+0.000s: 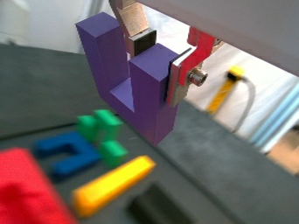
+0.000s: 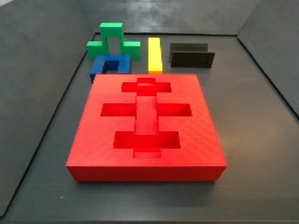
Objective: Pick up the purple object. Move up. Place the purple object on the fixture. Regrasp the purple object. Move to above the board. Insert the purple object.
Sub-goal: Move to above the board, then insert the purple object.
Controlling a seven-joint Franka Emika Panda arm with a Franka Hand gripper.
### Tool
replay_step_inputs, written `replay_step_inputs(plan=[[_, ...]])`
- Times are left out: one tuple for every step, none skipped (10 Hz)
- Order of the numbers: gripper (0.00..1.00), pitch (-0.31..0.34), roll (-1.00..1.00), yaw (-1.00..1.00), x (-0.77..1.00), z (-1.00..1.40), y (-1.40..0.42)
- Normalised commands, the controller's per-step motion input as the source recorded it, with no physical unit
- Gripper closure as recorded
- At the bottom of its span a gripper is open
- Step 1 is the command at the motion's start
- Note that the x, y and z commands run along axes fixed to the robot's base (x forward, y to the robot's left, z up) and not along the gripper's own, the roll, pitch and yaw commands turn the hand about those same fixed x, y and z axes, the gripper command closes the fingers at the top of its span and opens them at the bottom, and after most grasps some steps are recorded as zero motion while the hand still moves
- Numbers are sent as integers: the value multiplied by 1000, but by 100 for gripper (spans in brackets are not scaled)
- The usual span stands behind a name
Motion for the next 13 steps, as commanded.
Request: replay_step_inputs(plan=[[100,104,-1000,-52,-1400,272,-1266],[100,102,-1000,-36,-686,118,-571],[100,108,-1000,-33,-350,48,-271],[100,107,-1000,-29,-180,31,-142],[100,93,-1000,-22,-137,27,-95],[100,79,-1000,-6,-126,17,-63],[100,27,-750,-10,-94,6,19],[100,-9,-520,-8,-77,4,33],[100,-23,-346,-7,-57,-4,21],[100,-25,-258,1,-48,2,10],[100,0,0,0,14,-20,-51],[100,-123,0,0,0,-434,-334],[100,-100,-7,14,291,-480,-666]])
